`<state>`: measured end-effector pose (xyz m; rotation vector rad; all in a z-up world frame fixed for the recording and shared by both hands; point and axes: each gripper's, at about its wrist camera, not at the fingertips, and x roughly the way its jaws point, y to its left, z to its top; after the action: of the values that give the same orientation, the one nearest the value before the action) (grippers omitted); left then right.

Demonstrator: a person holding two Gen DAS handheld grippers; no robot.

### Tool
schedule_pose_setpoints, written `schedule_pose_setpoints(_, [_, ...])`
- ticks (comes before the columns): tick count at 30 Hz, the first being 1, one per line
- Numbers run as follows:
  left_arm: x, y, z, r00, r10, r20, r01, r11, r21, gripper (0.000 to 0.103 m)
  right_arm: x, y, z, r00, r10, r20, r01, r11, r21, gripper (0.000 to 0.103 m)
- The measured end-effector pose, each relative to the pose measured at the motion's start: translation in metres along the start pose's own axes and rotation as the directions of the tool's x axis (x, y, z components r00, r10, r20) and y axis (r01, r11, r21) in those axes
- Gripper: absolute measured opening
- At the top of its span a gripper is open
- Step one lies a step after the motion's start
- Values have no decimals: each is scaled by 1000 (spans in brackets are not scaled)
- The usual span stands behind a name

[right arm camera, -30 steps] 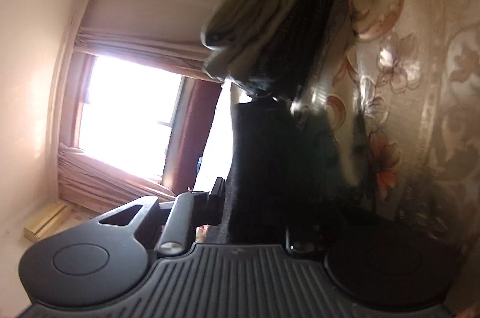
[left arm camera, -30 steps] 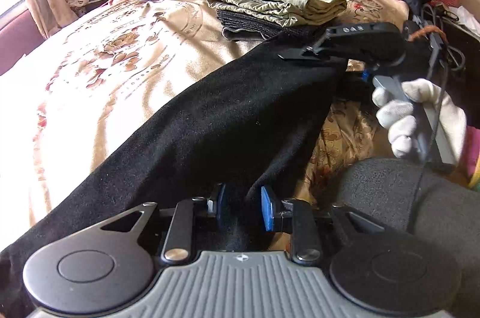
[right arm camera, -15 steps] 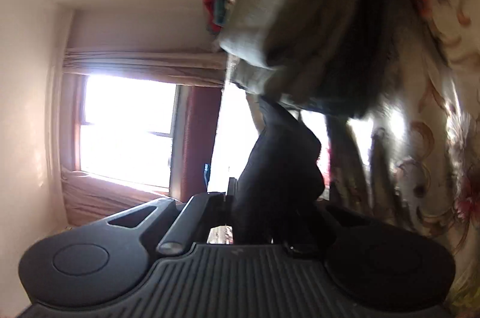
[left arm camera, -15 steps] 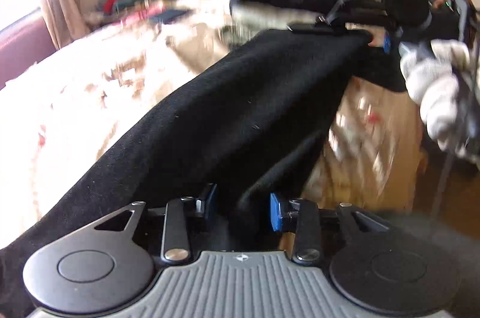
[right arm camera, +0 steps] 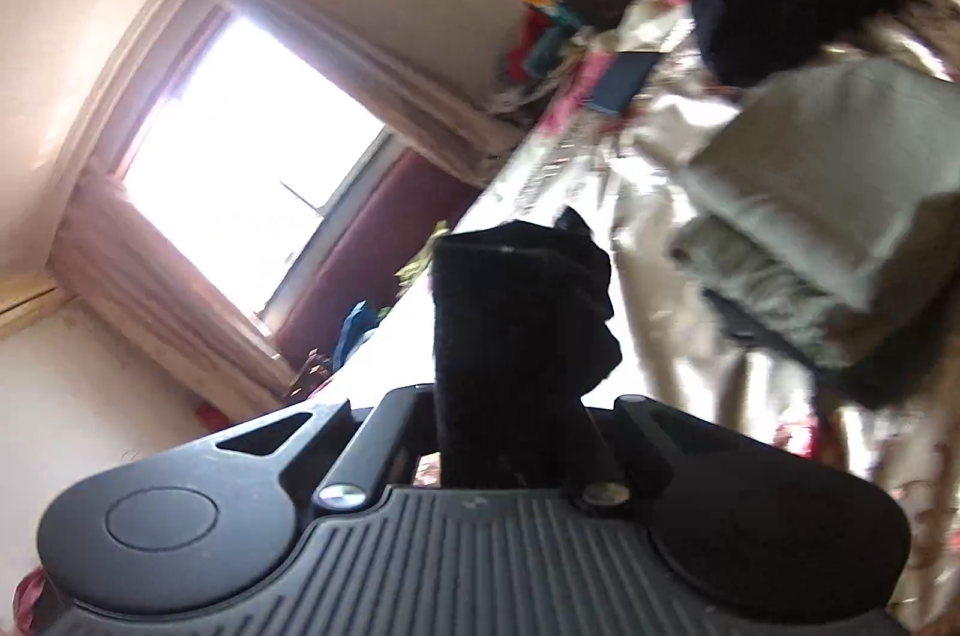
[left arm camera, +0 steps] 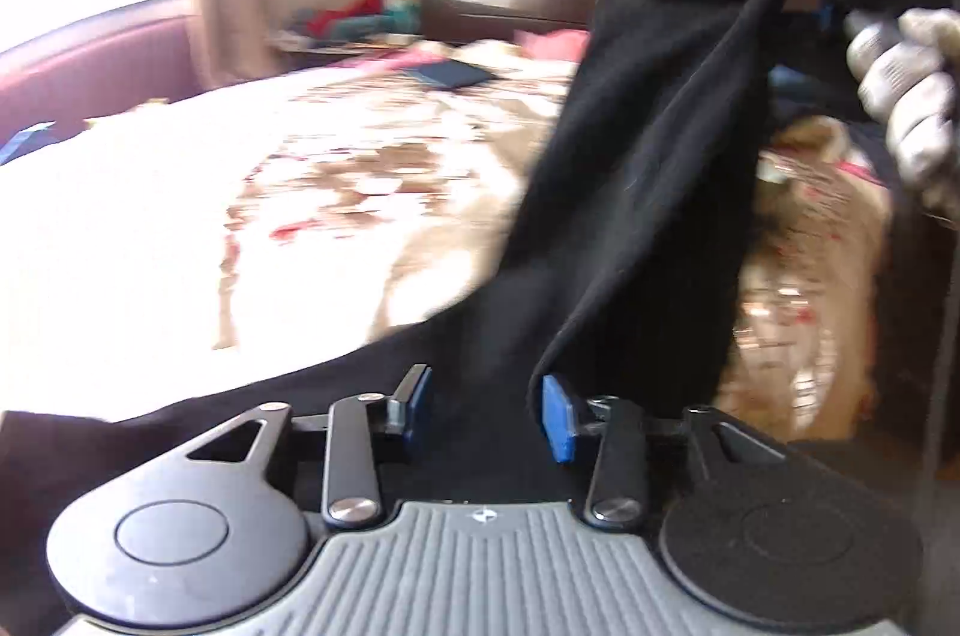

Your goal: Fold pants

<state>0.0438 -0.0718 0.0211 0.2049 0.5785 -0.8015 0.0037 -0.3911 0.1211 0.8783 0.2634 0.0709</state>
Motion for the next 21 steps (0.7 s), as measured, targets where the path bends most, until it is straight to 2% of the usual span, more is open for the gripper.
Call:
schedule_pose_setpoints(2, [-28, 42, -13, 990, 143, -20, -144, 988, -59, 60, 29, 49, -17, 994, 78, -80, -85, 992, -88, 6])
schedule_pose_setpoints(3, [-36, 57, -20, 977, 210, -40, -212, 975, -69, 60, 44, 73, -33, 985, 111, -133, -129, 984, -127, 6])
schedule_pose_setpoints(4, [-48, 76, -30, 955, 290, -56, -294, 952, -86, 60, 58, 97, -48, 974, 134, -183, -165, 972, -165, 6])
schedule_pose_setpoints(5, [-58, 93, -38, 941, 331, -75, -338, 934, -114, 60, 70, 115, -63, 964, 151, -220, -196, 961, -197, 6])
schedule_pose_setpoints(8, [-101, 132, -64, 911, 405, -72, -411, 884, -224, 60, 115, 164, -128, 920, 151, -362, -267, 917, -295, 6])
schedule_pose_setpoints(9, [-113, 139, -73, 904, 423, -70, -426, 872, -242, 60, 130, 178, -160, 895, 144, -421, -295, 901, -318, 6])
schedule_pose_setpoints(12, [-147, 154, -101, 866, 489, -101, -497, 824, -270, 60, 162, 201, -234, 854, 106, -510, -358, 830, -428, 6])
schedule_pose_setpoints(14, [-166, 163, -119, 847, 515, -130, -529, 797, -292, 60, 168, 223, -286, 830, 90, -550, -422, 746, -515, 6])
schedule_pose_setpoints(16, [-185, 170, -135, 835, 529, -151, -548, 772, -323, 60, 162, 249, -342, 816, 68, -574, -488, 615, -620, 6])
schedule_pose_setpoints(18, [-198, 176, -150, 828, 535, -171, -558, 751, -354, 60, 164, 260, -380, 791, 46, -610, -536, 533, -655, 6])
schedule_pose_setpoints(19, [-198, 178, -154, 825, 535, -181, -561, 740, -371, 60, 164, 267, -401, 793, 22, -609, -545, 475, -692, 6])
schedule_pose_setpoints(21, [-203, 180, -162, 828, 531, -179, -554, 731, -398, 60, 163, 269, -430, 806, -13, -591, -542, 384, -748, 6])
